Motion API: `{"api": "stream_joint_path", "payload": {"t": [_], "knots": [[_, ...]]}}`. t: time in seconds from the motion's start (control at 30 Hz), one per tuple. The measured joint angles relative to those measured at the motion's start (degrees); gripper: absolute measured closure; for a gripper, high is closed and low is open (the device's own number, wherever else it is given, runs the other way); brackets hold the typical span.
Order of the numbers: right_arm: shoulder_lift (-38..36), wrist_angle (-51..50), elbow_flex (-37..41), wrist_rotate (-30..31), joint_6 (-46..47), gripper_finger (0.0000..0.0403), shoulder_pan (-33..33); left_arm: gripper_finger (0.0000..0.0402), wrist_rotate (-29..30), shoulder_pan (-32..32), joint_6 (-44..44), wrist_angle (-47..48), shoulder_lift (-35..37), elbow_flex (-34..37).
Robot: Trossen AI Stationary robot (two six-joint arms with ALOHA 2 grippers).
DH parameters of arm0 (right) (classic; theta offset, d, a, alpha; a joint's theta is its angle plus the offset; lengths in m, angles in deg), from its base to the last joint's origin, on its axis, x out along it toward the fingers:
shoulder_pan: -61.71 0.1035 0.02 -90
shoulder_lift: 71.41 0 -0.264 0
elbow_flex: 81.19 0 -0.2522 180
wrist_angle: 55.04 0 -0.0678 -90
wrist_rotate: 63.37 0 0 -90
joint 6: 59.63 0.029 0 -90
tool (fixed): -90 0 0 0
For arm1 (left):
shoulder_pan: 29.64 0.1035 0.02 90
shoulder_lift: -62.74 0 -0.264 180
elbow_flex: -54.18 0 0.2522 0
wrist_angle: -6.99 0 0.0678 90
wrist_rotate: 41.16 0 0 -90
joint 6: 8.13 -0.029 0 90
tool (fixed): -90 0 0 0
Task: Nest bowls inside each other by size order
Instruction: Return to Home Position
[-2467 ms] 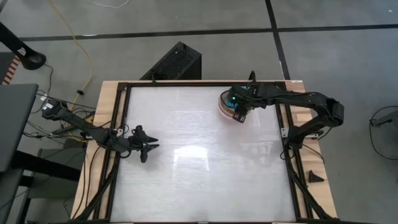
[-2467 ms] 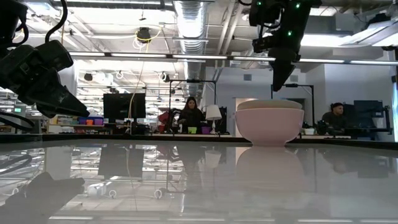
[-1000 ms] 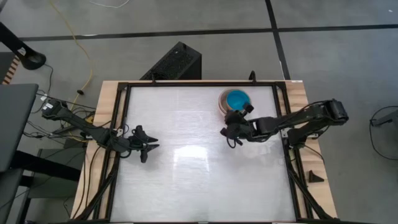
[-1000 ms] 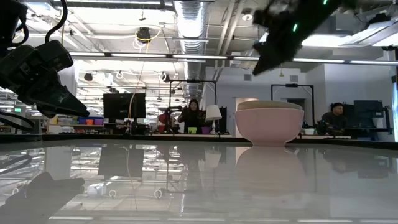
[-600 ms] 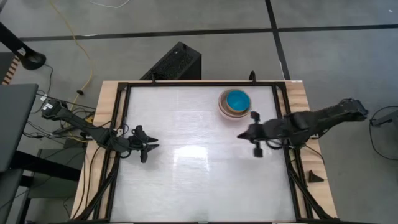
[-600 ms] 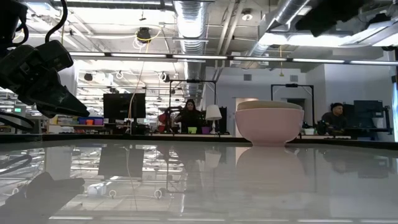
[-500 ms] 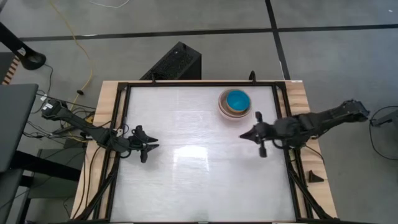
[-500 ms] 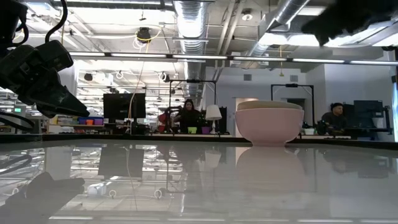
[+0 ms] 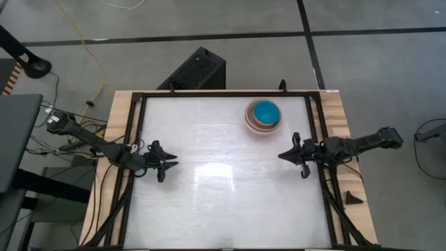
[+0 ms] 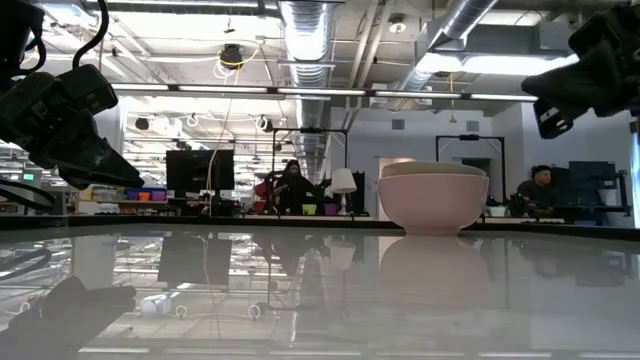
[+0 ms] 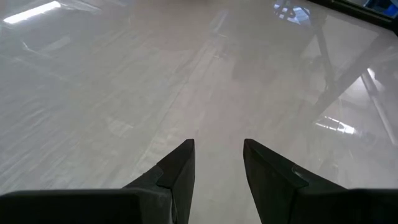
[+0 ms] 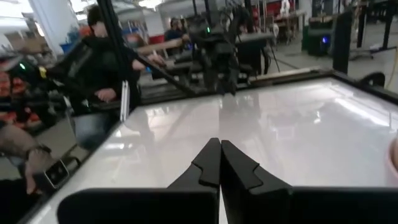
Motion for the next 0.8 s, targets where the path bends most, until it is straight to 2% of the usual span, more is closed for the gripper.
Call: {"api": "stream_joint_path", "payload": {"t": [0.33,0.8], "knots": [[-0.1,-2.9,0.0,0.4,-0.9,0.0355,0.0,0.0276,0.0,0.0,0.0,0.1,0.0,0.0],[0.2,-3.5,0.1,0.4,-0.9,0.0351,0.0,0.0276,0.0,0.0,0.0,0.1,0.0,0.0]]}}
